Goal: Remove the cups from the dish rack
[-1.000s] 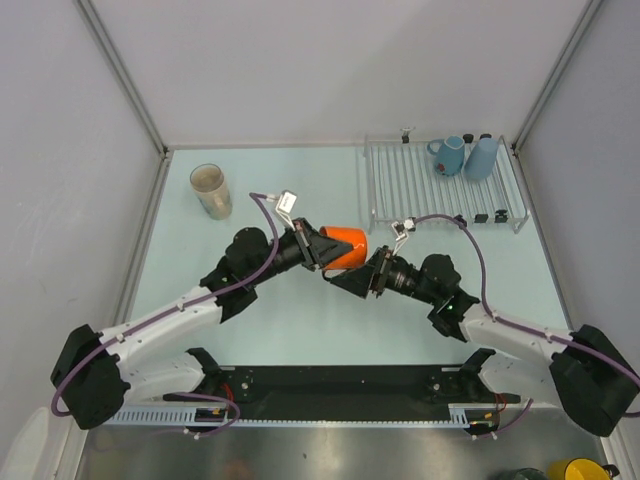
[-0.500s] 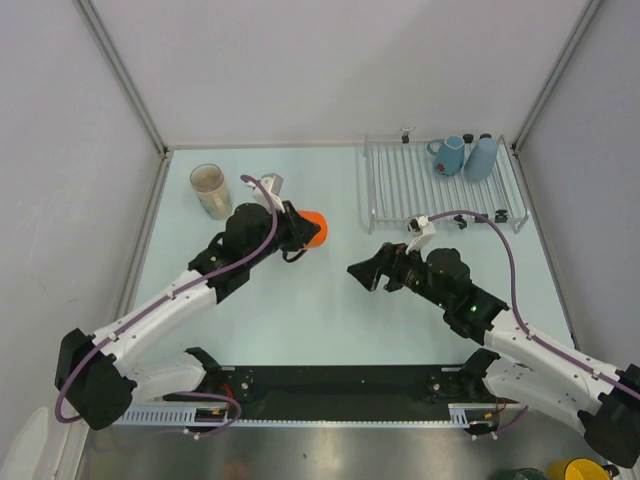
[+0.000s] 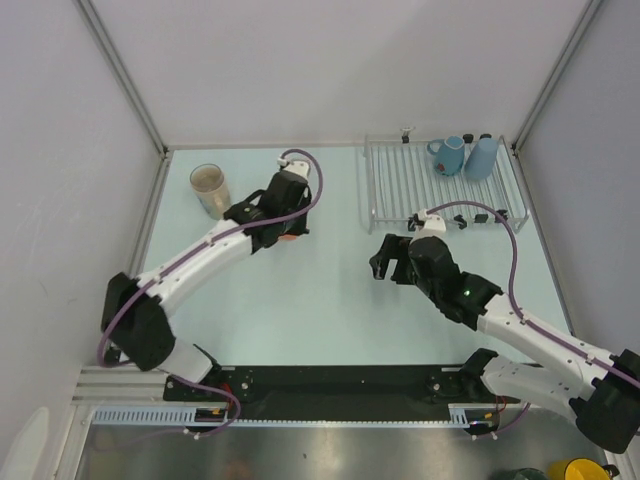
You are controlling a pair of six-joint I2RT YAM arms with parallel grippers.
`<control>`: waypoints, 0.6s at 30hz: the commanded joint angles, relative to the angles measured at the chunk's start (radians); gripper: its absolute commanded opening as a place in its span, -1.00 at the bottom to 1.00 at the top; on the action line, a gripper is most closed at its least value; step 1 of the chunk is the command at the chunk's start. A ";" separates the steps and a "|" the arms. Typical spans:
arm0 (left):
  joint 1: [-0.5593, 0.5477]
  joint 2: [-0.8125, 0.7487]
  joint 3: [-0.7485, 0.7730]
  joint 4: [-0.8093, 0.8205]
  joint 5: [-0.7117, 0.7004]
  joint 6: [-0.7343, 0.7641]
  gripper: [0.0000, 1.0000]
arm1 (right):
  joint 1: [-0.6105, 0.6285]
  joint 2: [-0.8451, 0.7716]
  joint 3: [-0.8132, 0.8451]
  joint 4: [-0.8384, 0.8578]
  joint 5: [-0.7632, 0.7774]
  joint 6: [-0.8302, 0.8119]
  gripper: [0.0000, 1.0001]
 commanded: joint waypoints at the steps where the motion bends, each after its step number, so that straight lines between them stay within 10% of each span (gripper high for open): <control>1: 0.006 0.185 0.165 -0.094 -0.004 0.117 -0.99 | 0.004 0.005 0.065 -0.051 0.071 0.002 0.80; 18: 0.205 0.750 0.900 -0.433 0.109 0.138 -0.99 | -0.083 0.085 0.194 -0.138 0.042 -0.040 0.82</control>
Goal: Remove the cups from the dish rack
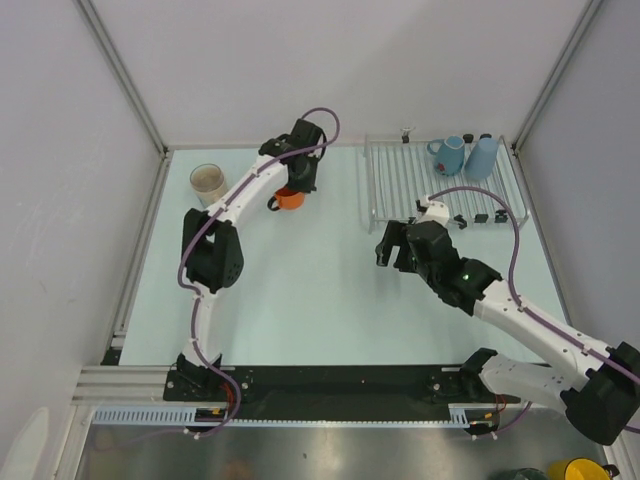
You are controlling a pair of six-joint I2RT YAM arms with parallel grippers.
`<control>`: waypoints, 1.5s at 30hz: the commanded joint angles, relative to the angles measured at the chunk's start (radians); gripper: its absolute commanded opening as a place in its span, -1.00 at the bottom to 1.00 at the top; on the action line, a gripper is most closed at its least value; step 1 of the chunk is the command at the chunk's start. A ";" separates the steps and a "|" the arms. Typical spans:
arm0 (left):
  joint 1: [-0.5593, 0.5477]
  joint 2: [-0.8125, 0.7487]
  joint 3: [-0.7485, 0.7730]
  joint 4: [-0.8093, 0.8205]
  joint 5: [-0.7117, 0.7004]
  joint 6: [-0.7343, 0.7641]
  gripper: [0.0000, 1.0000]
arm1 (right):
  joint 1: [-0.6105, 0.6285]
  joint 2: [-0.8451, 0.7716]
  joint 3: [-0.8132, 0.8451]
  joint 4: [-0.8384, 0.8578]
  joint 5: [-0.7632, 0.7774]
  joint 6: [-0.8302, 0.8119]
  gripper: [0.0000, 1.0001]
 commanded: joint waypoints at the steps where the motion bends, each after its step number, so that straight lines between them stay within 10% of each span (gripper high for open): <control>1: 0.065 0.073 0.151 -0.103 0.051 0.004 -0.99 | -0.055 0.024 0.094 -0.040 -0.030 -0.021 0.81; 40: 0.147 0.367 0.344 -0.085 0.071 -0.075 -0.99 | -0.135 0.156 0.131 -0.003 -0.129 -0.027 0.78; 45: 0.147 0.288 0.304 -0.049 0.039 -0.083 -0.44 | -0.135 0.157 0.123 0.005 -0.133 -0.024 0.78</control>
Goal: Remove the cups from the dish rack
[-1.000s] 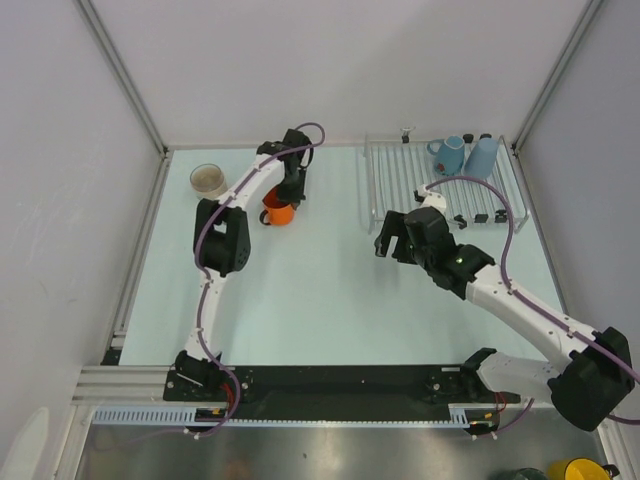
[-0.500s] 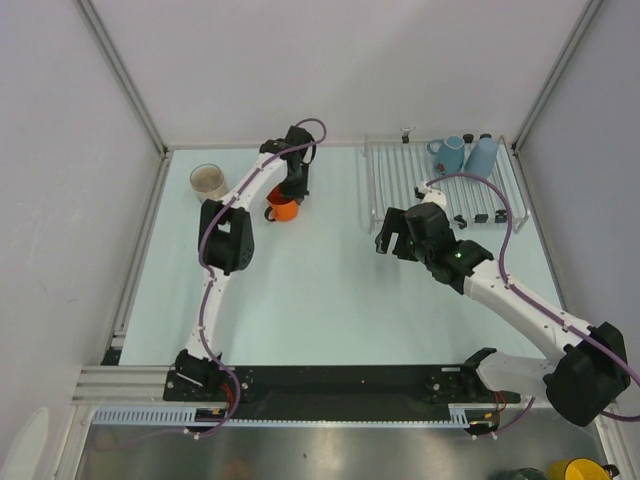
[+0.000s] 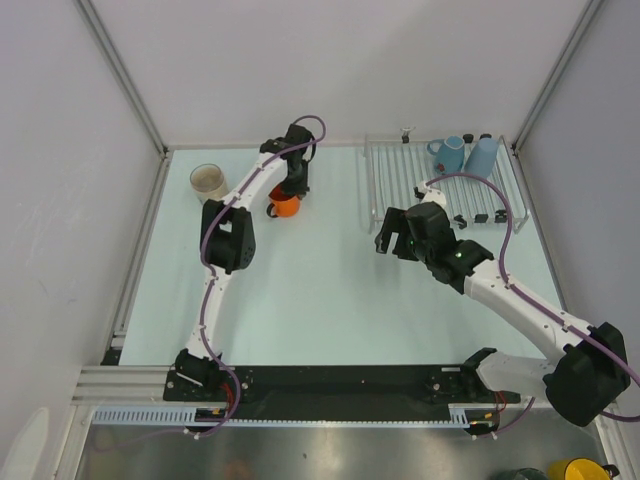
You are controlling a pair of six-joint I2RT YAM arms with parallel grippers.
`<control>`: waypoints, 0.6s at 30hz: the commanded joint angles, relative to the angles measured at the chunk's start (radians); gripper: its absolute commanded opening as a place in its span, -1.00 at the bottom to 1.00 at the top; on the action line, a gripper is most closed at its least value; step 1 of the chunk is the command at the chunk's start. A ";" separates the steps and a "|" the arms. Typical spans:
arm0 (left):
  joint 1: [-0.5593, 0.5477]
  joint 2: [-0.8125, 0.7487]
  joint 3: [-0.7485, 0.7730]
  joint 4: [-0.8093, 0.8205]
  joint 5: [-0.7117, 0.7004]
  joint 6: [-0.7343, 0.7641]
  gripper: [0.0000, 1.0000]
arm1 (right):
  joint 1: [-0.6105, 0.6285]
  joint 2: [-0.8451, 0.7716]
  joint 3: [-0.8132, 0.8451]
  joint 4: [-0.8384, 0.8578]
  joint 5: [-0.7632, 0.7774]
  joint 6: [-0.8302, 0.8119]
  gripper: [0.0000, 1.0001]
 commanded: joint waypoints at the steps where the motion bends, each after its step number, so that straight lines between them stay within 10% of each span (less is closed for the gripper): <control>1: 0.017 -0.075 -0.026 0.060 -0.051 -0.019 -0.39 | -0.003 0.002 0.010 0.027 -0.004 -0.006 0.78; 18: -0.032 -0.445 -0.070 0.174 -0.063 -0.062 0.22 | -0.014 -0.074 0.061 -0.050 0.111 -0.003 0.87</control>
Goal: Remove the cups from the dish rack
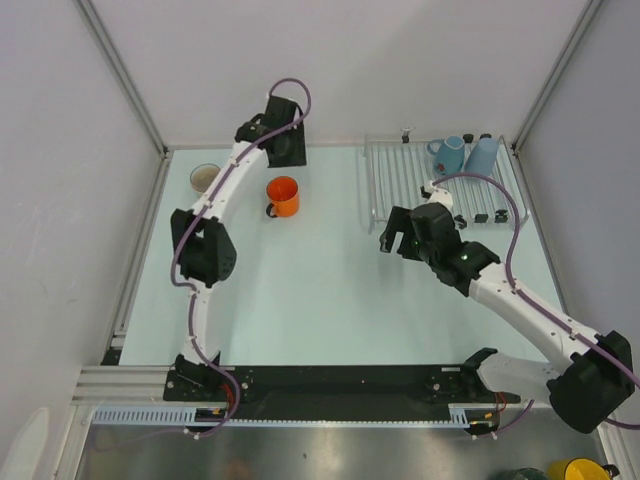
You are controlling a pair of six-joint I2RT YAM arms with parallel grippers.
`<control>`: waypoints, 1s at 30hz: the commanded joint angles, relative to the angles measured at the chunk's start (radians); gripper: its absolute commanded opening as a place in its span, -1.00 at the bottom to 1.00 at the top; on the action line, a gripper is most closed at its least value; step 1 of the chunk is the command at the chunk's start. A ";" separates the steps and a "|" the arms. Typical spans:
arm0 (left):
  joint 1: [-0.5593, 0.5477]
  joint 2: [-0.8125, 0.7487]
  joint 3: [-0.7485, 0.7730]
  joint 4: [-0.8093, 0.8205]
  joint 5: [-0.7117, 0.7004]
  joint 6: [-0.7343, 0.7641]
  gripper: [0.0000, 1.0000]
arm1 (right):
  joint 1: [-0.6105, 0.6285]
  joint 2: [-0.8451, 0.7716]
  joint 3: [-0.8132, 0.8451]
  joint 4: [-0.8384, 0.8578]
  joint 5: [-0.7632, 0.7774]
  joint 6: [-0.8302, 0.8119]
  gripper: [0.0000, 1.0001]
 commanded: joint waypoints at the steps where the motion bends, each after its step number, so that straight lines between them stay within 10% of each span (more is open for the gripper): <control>1: -0.042 -0.211 0.023 0.083 -0.021 -0.026 0.31 | -0.010 -0.045 0.068 -0.040 0.098 -0.009 0.88; 5: -0.147 -0.381 -0.111 0.143 -0.126 0.006 0.56 | -0.025 -0.028 0.137 -0.057 0.270 -0.035 0.95; 7: -0.192 -0.461 -0.291 0.229 -0.168 0.010 0.99 | -0.037 0.004 0.195 -0.082 0.408 -0.026 0.96; 18: -0.300 -0.881 -1.006 0.425 -0.254 -0.300 0.99 | -0.232 0.217 0.485 -0.114 0.405 0.020 0.99; 30: -0.344 -1.044 -1.094 0.291 -0.214 -0.290 1.00 | -0.471 0.663 0.833 -0.146 0.319 0.060 0.99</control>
